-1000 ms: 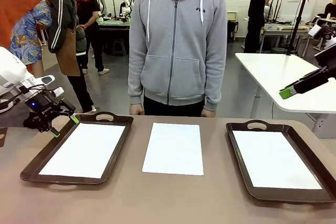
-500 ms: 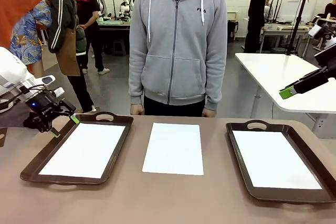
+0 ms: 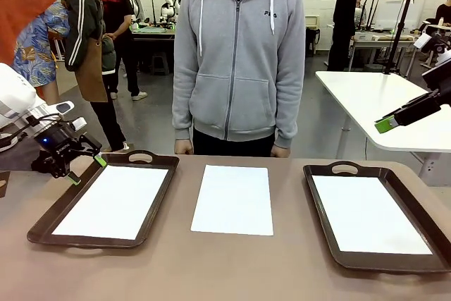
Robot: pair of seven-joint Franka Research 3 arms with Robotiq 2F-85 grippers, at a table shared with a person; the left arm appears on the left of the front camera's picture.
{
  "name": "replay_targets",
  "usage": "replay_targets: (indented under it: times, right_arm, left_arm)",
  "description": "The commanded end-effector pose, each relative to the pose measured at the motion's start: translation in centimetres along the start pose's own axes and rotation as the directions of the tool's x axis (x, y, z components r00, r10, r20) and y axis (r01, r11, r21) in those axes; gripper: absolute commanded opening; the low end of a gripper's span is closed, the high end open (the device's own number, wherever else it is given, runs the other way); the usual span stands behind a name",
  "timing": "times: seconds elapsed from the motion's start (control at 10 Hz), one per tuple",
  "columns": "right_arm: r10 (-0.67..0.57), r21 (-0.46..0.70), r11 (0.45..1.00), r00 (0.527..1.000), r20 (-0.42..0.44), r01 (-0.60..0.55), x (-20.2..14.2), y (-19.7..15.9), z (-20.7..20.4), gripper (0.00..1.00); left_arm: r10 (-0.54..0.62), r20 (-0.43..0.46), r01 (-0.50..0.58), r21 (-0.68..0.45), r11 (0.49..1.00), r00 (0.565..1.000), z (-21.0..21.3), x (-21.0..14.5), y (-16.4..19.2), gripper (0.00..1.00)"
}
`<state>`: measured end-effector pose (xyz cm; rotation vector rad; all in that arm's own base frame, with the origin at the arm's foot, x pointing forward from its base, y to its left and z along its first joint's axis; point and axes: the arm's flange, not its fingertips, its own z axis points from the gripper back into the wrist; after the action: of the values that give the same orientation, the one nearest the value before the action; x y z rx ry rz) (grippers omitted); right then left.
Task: Sort the A4 documents.
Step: Place the A4 Paper in the designated Handle tray.
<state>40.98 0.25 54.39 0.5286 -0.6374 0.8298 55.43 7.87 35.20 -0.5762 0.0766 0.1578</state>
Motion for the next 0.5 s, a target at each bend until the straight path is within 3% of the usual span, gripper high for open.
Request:
replay_targets:
  times: [0.0,0.4]
  right_arm:
    - [0.002,0.007,1.000,1.000,0.003,-0.002,0.04,0.00,-0.14,1.00]
    - [0.002,0.007,1.000,1.000,0.003,-0.002,0.04,0.00,-0.14,1.00]
  left_arm:
    - [-0.009,-0.004,0.009,0.000,1.000,1.000,0.13,-0.06,0.02,1.00]
    - [-0.009,-0.004,0.009,0.000,1.000,1.000,0.13,-0.06,0.02,1.00]
